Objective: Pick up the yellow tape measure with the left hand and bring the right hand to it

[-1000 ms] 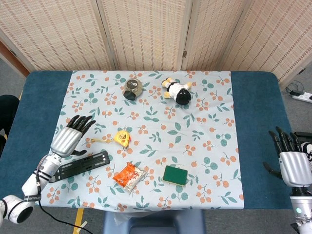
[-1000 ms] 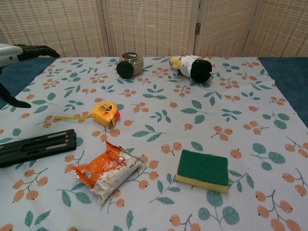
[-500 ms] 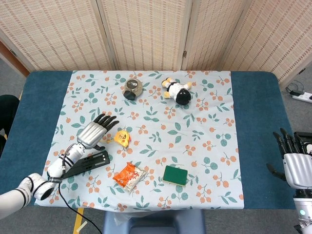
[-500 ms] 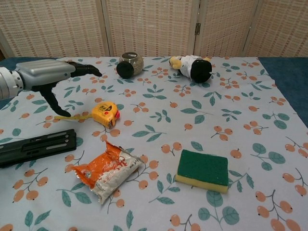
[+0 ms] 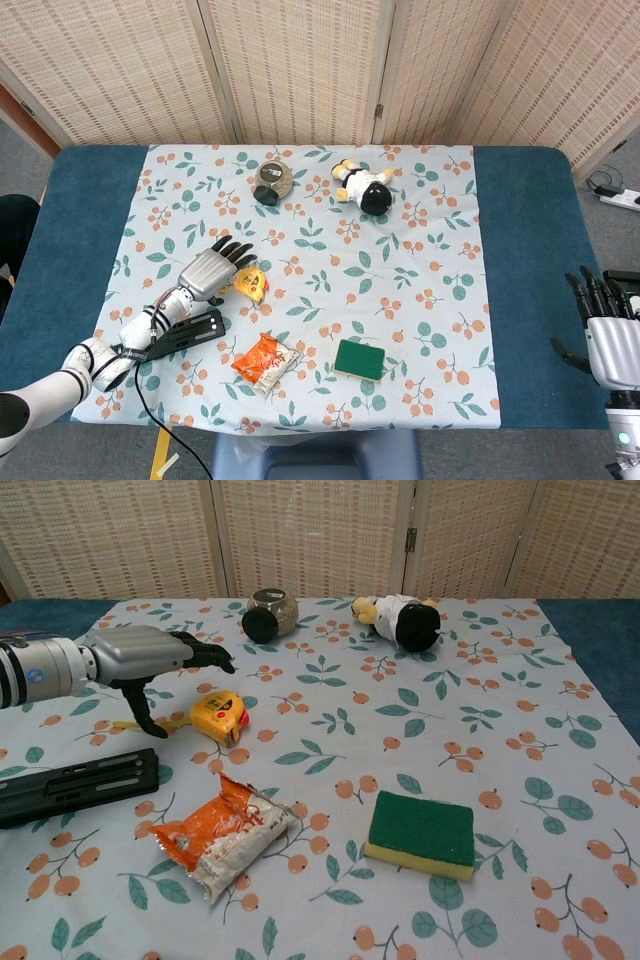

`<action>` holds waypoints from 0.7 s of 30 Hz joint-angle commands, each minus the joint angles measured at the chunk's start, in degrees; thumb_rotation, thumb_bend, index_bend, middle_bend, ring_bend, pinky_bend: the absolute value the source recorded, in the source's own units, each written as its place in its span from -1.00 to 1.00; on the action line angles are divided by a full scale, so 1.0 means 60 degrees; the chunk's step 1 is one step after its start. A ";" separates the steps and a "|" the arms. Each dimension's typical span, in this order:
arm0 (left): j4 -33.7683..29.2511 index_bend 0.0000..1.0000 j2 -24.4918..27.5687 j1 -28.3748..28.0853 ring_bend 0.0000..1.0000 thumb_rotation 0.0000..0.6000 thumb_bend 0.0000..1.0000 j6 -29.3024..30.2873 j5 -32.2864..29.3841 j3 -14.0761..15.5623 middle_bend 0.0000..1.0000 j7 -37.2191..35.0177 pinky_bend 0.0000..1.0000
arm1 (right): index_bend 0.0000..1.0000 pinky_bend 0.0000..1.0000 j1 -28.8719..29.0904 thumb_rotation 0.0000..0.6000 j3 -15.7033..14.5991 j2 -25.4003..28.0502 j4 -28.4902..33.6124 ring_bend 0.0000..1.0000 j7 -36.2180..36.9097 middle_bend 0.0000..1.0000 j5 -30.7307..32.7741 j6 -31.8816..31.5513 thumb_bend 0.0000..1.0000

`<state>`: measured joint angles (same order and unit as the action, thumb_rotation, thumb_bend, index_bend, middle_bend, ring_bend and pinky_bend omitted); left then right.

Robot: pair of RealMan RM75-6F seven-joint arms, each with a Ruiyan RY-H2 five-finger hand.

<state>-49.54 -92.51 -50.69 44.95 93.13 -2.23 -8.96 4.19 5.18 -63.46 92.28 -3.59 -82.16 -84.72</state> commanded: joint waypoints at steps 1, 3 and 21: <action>0.0353 -0.65 -0.0259 -0.0130 -0.73 1.00 -0.62 -0.0015 0.0041 0.0141 -0.81 -0.0254 -1.00 | -1.00 -1.00 -0.0007 1.00 -0.0001 -0.0009 0.0004 -0.82 -0.0012 -0.97 0.0027 0.0013 -0.46; 0.0581 -0.63 -0.0421 -0.0203 -0.71 1.00 -0.62 0.0040 0.0094 0.0212 -0.78 -0.0419 -1.00 | -1.00 -1.00 -0.0016 1.00 -0.0003 -0.0018 0.0005 -0.81 -0.0025 -0.97 0.0064 0.0035 -0.46; 0.1833 -0.38 -0.1220 -0.0712 -0.54 1.00 -0.54 0.0249 0.0296 0.0643 -0.54 -0.1193 -1.00 | -0.99 -1.00 -0.0040 1.00 0.0010 -0.0042 0.0064 -0.81 -0.0170 -0.94 0.0244 0.0150 -0.45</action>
<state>-38.69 -99.70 -54.91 46.41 94.92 1.52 -16.01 3.95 5.24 -63.71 92.66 -4.61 -80.69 -83.82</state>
